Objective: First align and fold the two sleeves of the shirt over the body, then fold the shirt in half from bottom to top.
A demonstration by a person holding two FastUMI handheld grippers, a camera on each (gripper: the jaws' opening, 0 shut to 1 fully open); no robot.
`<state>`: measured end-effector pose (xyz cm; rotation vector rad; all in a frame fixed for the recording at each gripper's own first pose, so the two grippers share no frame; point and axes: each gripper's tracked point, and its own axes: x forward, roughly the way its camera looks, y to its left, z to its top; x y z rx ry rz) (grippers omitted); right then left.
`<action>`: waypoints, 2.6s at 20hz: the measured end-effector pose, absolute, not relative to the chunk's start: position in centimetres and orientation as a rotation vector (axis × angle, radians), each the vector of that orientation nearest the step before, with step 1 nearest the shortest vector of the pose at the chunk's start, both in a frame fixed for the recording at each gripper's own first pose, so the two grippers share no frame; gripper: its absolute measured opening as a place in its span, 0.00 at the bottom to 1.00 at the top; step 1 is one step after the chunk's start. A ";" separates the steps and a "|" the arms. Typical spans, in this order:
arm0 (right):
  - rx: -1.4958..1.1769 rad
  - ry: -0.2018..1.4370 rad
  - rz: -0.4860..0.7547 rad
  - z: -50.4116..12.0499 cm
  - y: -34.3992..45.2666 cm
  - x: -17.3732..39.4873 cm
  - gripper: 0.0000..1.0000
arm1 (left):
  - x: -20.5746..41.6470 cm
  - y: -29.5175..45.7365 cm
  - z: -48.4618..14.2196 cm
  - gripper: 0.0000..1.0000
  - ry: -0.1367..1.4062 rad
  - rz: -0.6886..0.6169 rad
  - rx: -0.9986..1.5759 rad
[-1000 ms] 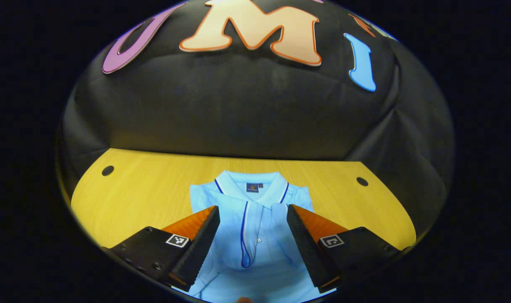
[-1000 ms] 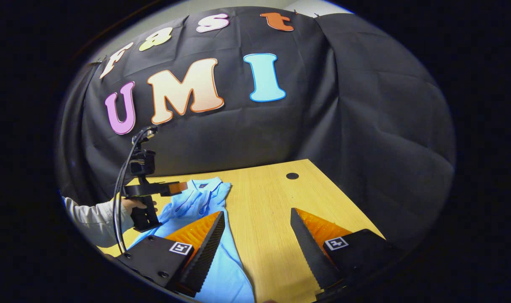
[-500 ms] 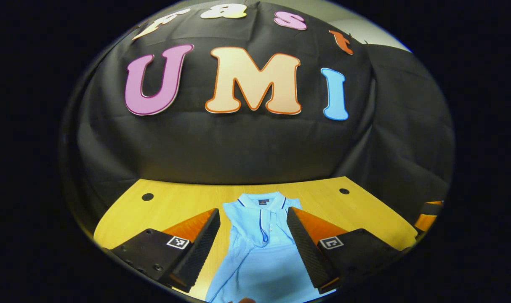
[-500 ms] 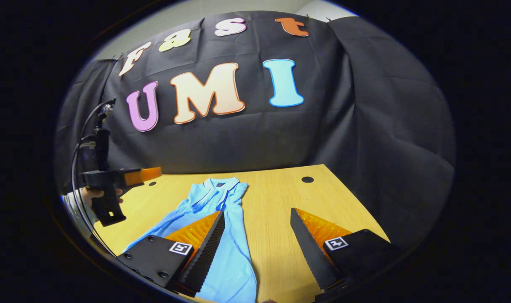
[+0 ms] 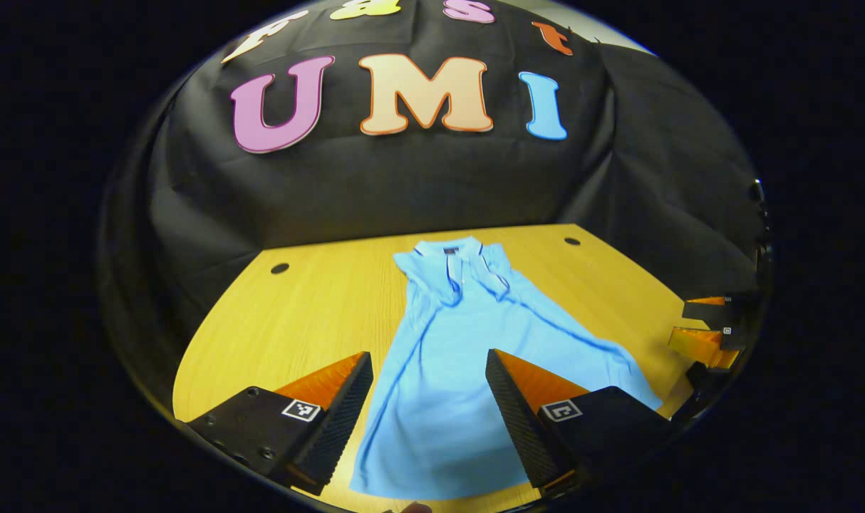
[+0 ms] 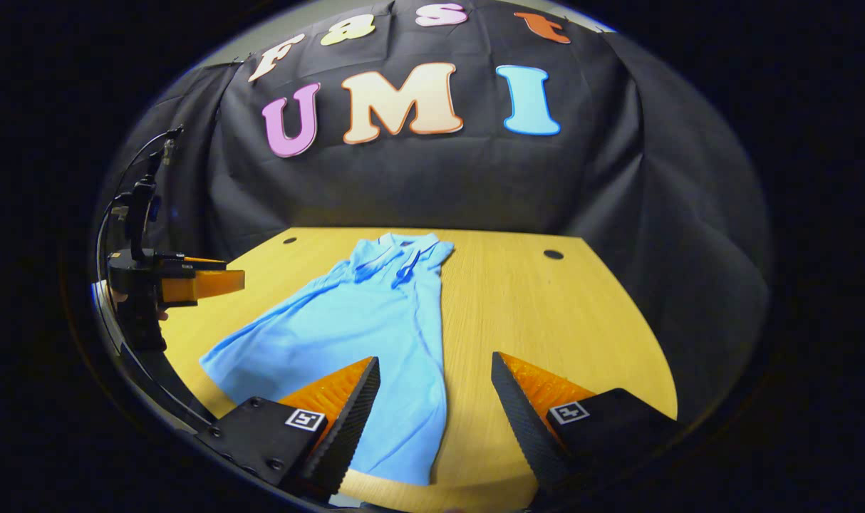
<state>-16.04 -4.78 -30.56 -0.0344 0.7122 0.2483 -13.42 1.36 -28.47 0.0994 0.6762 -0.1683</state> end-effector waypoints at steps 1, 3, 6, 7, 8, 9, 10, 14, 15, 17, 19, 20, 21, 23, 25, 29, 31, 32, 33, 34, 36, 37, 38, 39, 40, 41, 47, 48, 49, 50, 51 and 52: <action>-0.034 0.740 0.255 -31.4 -4.7 -17.0 0.98 | -14.9 1.5 -29.3 0.96 0.702 -0.168 0.108; -0.043 0.785 0.270 -32.9 -4.3 -18.5 0.94 | -17.4 2.4 -31.5 0.96 0.752 -0.154 0.138; -0.062 0.838 0.291 -34.7 -3.4 -20.4 0.98 | -19.3 3.8 -34.5 0.99 0.808 -0.132 0.181; -0.071 0.853 0.293 -35.2 -3.3 -20.9 0.98 | -19.9 4.1 -35.3 0.99 0.823 -0.135 0.192; -0.078 0.867 0.291 -35.8 -3.2 -21.4 0.98 | -20.5 4.4 -35.9 0.97 0.839 -0.140 0.195; -0.079 0.882 0.293 -36.2 -3.0 -21.9 0.98 | -20.9 5.0 -36.6 0.96 0.856 -0.144 0.199; -0.080 0.895 0.293 -36.7 -2.7 -22.5 0.94 | -21.1 5.2 -37.0 0.96 0.863 -0.143 0.196; -0.125 0.945 0.269 -38.9 -3.2 -23.6 0.94 | -22.9 5.3 -38.4 0.96 0.903 -0.164 0.174; -0.131 0.966 0.258 -39.5 -3.4 -24.1 0.98 | -22.7 5.2 -37.9 0.96 0.871 -0.168 0.173; -0.112 0.975 0.236 -40.0 -3.3 -24.4 0.94 | -22.8 5.0 -38.1 0.96 0.864 -0.181 0.171; -0.114 0.988 0.230 -40.2 -3.4 -24.6 0.98 | -22.9 4.8 -38.2 0.94 0.852 -0.197 0.154; -0.114 0.985 0.233 -40.2 -3.3 -24.6 0.94 | -22.7 4.5 -38.1 0.93 0.841 -0.200 0.129; -0.114 0.996 0.244 -40.3 -3.1 -24.8 0.99 | -23.1 4.2 -38.4 0.92 0.847 -0.201 0.100; -0.112 1.002 0.274 -40.0 -2.1 -25.1 0.84 | -23.1 3.5 -38.7 0.80 0.840 -0.202 0.091; -0.108 1.008 0.296 -40.1 -1.4 -25.1 0.60 | -23.0 2.6 -38.6 0.66 0.833 -0.221 0.089; -0.081 1.021 0.303 -39.9 -0.6 -25.3 0.08 | -22.6 1.2 -38.6 0.25 0.819 -0.207 0.012; -0.071 1.022 0.297 -39.7 -0.6 -25.1 0.09 | -22.4 1.2 -38.6 0.00 0.839 -0.159 -0.056; -0.068 1.022 0.292 -39.9 -0.5 -25.1 0.03 | -22.3 1.2 -38.6 0.00 0.865 -0.143 -0.081; -0.060 1.013 0.297 -39.7 -0.2 -25.0 0.03 | -22.4 1.1 -38.6 0.00 0.888 -0.129 -0.099; -0.048 0.999 0.302 -39.3 0.1 -24.9 0.03 | -22.4 1.0 -38.4 0.00 0.906 -0.126 -0.098; -0.038 0.984 0.305 -38.9 0.4 -24.3 0.02 | -22.3 1.1 -38.0 0.00 0.916 -0.129 -0.075; -0.038 0.989 0.301 -38.7 0.2 -24.1 0.02 | -22.1 0.9 -37.6 0.00 0.913 -0.136 -0.077; -0.021 0.977 0.298 -38.2 0.4 -23.7 0.02 | -21.7 0.8 -36.7 0.00 0.891 -0.140 -0.077; -0.007 0.965 0.290 -37.6 0.4 -23.1 0.02 | -21.3 0.7 -36.0 0.00 0.880 -0.150 -0.077; 0.014 0.951 0.288 -37.0 0.5 -22.4 0.02 | -20.8 0.7 -35.4 0.00 0.868 -0.157 -0.077; 0.023 0.936 0.283 -36.4 0.5 -21.8 0.02 | -20.2 0.6 -34.7 0.00 0.852 -0.162 -0.082; 0.059 0.825 0.298 -32.6 1.5 -17.4 0.00 | -16.7 0.8 -32.0 0.00 0.795 -0.154 -0.112; 0.062 0.813 0.302 -32.2 1.8 -16.8 0.02 | -16.1 0.7 -31.7 0.00 0.794 -0.149 -0.111; 0.067 0.795 0.301 -31.8 2.1 -15.9 0.02 | -15.4 0.9 -31.5 0.00 0.782 -0.150 -0.113; 0.066 0.779 0.298 -31.4 2.1 -15.3 0.02 | -14.7 0.9 -31.2 0.00 0.774 -0.143 -0.108; 0.069 0.768 0.299 -31.1 2.2 -14.6 0.02 | -13.9 0.8 -30.8 0.00 0.763 -0.147 -0.115; 0.065 0.757 0.293 -31.0 2.3 -13.6 0.02 | -13.0 0.9 -30.5 0.00 0.752 -0.142 -0.117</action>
